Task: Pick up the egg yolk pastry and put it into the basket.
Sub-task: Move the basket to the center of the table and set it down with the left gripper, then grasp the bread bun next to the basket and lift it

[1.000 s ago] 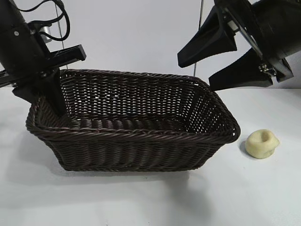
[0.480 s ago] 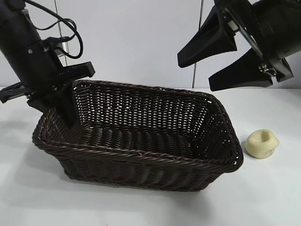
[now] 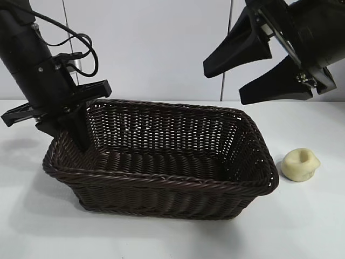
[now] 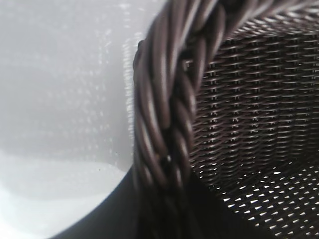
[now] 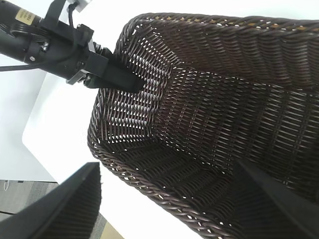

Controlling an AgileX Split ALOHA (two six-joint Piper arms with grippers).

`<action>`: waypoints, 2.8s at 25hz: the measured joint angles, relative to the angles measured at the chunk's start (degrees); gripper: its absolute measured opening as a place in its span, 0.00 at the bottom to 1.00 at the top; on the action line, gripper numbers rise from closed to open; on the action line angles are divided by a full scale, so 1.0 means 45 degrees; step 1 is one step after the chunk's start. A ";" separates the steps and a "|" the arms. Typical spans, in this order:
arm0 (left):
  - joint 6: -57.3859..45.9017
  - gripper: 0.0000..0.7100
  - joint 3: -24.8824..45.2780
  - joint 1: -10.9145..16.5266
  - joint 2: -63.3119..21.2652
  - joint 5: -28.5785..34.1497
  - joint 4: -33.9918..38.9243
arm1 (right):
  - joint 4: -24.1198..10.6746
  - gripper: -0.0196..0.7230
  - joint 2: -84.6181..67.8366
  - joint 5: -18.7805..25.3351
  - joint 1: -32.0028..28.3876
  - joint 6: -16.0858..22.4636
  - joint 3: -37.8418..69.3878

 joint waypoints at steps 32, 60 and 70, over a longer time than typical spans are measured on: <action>-0.1060 0.85 -0.2667 0.2854 -0.1648 0.2961 0.4807 | 0.0000 0.74 0.0000 0.0052 0.0000 0.0000 0.0000; -0.0059 0.84 0.2730 0.3724 -1.0418 0.3731 0.5202 | 0.0001 0.74 0.0000 0.0080 0.0000 0.0000 0.0000; -0.0032 0.84 0.5683 0.3724 -1.6421 0.3963 0.5214 | -0.0013 0.74 0.0000 0.0096 0.0000 0.0000 0.0000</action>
